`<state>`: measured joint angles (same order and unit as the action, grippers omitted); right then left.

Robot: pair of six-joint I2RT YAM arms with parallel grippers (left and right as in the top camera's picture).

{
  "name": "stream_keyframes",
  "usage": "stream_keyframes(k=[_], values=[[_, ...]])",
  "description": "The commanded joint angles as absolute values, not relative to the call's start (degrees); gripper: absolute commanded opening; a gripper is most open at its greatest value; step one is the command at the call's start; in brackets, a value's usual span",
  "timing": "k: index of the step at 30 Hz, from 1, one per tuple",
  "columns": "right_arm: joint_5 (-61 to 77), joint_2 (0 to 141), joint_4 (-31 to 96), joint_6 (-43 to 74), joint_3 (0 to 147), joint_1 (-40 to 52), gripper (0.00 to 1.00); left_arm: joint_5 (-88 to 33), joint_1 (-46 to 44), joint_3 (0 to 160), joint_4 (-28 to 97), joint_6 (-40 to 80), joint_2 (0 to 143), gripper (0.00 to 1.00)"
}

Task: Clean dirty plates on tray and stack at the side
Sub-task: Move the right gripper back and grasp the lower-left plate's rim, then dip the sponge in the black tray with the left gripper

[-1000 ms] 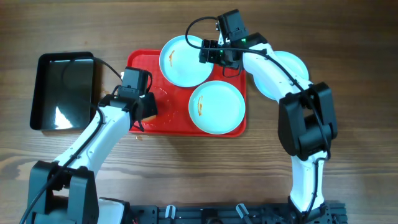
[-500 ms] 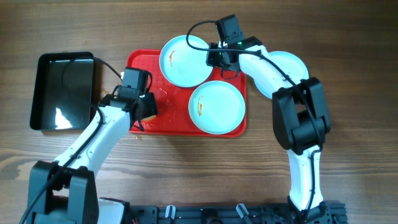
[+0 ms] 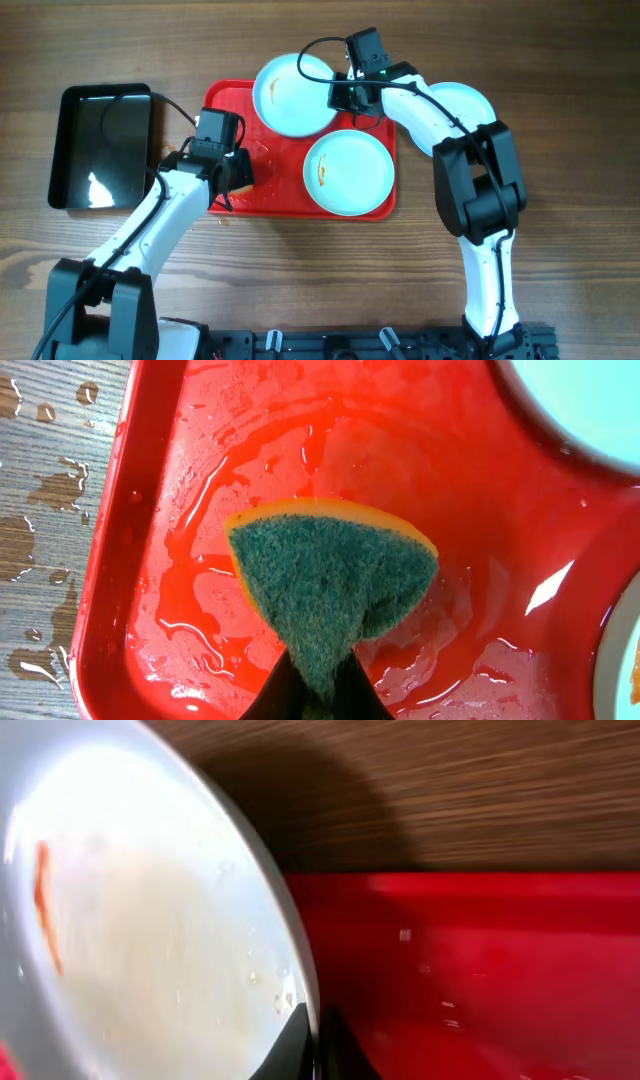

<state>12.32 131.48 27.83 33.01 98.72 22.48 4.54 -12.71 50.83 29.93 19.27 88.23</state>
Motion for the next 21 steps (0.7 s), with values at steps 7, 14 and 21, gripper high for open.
stream_keyframes(k=[7, 14, 21], values=[[21.34, 132.77, 26.83, 34.98, 98.89, 28.03, 0.04, 4.14, -12.84, 50.78, 29.74, 19.73, 88.60, 0.04], [19.09, 132.77, 27.66, 34.96, 98.89, 33.41, 0.04, 8.67, -12.05, 50.81, 32.34, 19.73, 81.41, 0.04], [15.94, 132.77, 31.00, 35.11, 98.89, 34.61, 0.04, 8.82, -10.20, 50.78, 32.80, 18.85, 72.44, 0.04]])
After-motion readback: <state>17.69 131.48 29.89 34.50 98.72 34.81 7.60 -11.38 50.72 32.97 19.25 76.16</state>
